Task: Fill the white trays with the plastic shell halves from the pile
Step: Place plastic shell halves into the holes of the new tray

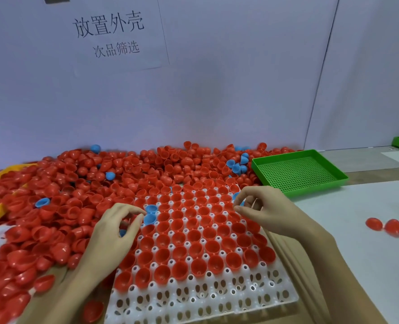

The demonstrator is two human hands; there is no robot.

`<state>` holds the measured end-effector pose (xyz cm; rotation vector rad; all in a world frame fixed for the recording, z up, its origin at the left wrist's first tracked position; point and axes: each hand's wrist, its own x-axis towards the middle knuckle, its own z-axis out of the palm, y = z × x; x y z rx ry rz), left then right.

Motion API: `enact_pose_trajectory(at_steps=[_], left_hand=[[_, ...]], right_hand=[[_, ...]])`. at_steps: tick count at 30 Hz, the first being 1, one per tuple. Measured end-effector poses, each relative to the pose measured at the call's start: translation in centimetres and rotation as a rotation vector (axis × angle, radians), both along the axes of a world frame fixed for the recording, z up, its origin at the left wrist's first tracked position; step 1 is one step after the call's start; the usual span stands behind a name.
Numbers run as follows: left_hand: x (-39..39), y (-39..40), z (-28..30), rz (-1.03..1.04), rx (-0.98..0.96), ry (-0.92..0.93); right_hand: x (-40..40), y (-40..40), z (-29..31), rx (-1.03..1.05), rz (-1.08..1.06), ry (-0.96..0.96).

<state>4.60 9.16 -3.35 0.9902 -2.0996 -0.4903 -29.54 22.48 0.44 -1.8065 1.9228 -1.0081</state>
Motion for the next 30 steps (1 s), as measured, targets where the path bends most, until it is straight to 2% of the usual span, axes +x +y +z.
enact_pose_trajectory(at_steps=[5,11,14,19,23,28,30], left_hand=[[-0.1,-0.3,-0.4,-0.004,-0.058,-0.134],[-1.8,-3.0,2.1,0.037,-0.113,-0.153],[-5.0,-6.3,3.7,-0.006,-0.062,-0.2],[-10.7,-12.1,3.7,-0.044,0.0,-0.472],[-13.4,-14.8,2.9,-0.029,-0.075,-0.605],[-15.8,-16.1,2.1,-0.112,-0.385,-0.735],[-16.9,-16.2,1.9,-0.142,-0.403,-0.836]], right_hand=[[1.8,-0.9,-0.9,0.037,-0.022,0.201],[2.7,-1.1,-0.5,-0.002,-0.051,0.226],[3.1,-0.9,0.0,-0.037,-0.042,0.186],[3.6,-0.4,0.4,-0.052,-0.035,0.205],[3.6,-0.3,0.6,-0.061,-0.029,0.201],[3.7,-0.3,0.4,-0.074,-0.035,0.216],[3.8,-0.3,0.4,-0.069,-0.025,0.211]])
